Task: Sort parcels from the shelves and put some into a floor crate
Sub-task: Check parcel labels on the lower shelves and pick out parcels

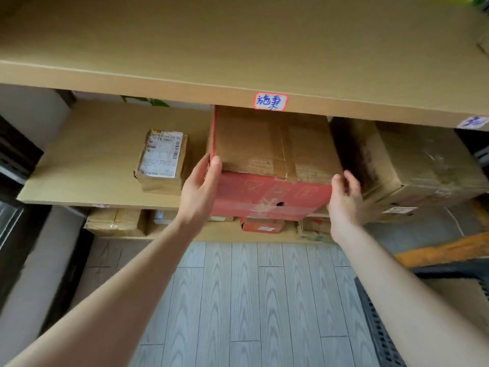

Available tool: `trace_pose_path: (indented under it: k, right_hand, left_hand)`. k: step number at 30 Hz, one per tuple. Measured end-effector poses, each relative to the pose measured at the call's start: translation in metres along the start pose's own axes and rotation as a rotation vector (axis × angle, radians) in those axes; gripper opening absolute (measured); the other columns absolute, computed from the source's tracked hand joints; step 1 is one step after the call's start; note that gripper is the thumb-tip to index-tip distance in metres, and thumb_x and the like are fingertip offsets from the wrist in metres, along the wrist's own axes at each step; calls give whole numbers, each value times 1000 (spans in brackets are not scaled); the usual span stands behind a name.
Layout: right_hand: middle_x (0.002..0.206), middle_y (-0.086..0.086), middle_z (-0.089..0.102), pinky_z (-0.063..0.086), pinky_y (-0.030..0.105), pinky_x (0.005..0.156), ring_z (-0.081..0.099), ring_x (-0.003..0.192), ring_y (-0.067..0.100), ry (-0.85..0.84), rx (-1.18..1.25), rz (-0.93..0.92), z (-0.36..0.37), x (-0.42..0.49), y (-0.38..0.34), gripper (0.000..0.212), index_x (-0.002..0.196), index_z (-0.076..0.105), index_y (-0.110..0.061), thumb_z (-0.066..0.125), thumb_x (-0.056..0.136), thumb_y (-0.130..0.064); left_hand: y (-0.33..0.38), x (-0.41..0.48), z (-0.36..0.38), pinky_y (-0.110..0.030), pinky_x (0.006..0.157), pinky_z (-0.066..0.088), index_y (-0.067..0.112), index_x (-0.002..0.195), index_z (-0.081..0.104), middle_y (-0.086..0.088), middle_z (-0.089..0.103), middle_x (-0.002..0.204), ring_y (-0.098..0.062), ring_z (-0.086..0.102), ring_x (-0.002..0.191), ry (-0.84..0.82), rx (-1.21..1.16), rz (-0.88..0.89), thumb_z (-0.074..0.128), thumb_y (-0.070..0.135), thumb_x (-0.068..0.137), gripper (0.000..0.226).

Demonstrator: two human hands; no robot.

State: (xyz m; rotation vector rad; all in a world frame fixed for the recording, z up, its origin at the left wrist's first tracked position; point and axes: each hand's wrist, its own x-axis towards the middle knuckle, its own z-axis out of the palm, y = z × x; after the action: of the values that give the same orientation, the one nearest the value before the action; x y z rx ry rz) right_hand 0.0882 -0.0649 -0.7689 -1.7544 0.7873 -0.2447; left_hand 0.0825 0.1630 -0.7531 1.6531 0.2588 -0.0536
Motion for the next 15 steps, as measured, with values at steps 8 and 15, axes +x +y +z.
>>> trace_pose_path:
  k: [8,15]
  right_hand:
    - [132,1,54,44,35,98,55,117,21,-208,438,402,-50,-22,38,42,135,43,-26,49,94,-34]
    - [83,9,53,39,32,68,48,73,22,-150,-223,335,-59,-41,25,24,82,55,-10,43,93,-27]
  left_hand:
    - [21,-77,29,-42,114,25,52,133,31,2,37,149,-13,27,140,40,398,372,33,57,87,46]
    - [37,-85,29,-54,106,33,27,135,49,-13,41,143,-23,35,130,95,718,455,55,61,75,69]
